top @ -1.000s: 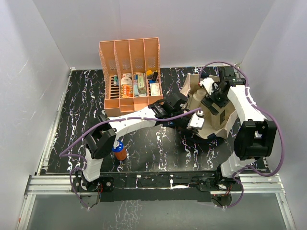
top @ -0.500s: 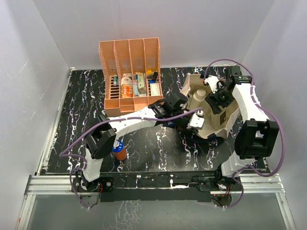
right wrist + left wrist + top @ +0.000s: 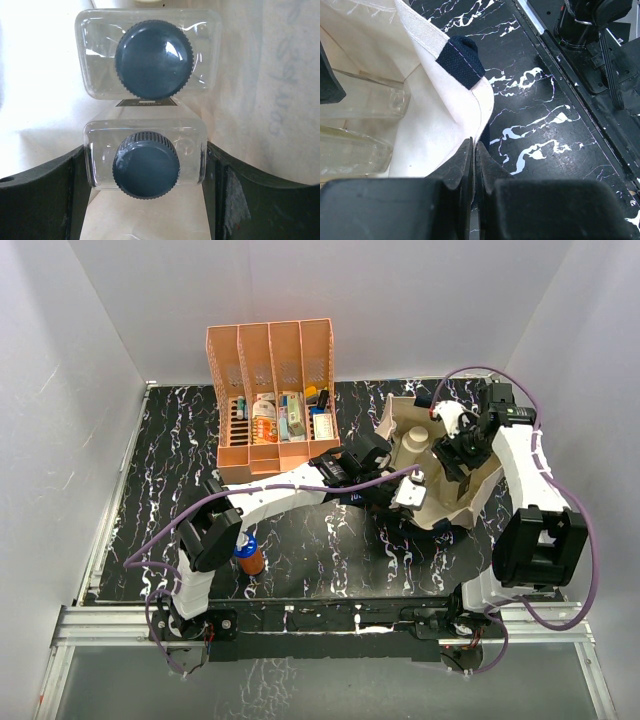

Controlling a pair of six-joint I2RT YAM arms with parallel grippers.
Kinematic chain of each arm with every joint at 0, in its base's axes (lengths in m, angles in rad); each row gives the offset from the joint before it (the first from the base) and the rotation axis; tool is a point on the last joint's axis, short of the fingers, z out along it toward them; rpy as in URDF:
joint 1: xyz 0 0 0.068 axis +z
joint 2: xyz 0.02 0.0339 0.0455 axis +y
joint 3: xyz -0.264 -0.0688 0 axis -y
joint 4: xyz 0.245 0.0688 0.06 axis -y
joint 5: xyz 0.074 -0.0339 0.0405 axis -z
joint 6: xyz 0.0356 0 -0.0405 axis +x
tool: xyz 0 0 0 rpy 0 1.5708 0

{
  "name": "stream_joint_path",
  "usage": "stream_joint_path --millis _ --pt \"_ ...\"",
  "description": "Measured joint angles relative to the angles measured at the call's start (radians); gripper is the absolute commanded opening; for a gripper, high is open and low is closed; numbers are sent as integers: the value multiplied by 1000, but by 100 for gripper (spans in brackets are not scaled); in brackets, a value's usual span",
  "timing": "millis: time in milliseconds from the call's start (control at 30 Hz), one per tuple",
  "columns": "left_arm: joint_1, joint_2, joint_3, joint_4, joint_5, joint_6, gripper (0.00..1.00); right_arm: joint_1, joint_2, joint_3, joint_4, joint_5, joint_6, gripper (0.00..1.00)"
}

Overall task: Place the personal care products into the canvas bag
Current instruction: Adjust the care product in the canvas bag.

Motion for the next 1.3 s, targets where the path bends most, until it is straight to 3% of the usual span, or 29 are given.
stream_joint_path --millis 733,1300 --pt "-2 0 0 0 1 0 0 -66 -219 -275 260 -136 10 8" --pt "-5 0 0 8 2 0 0 -148 -228 -302 331 -277 31 8"
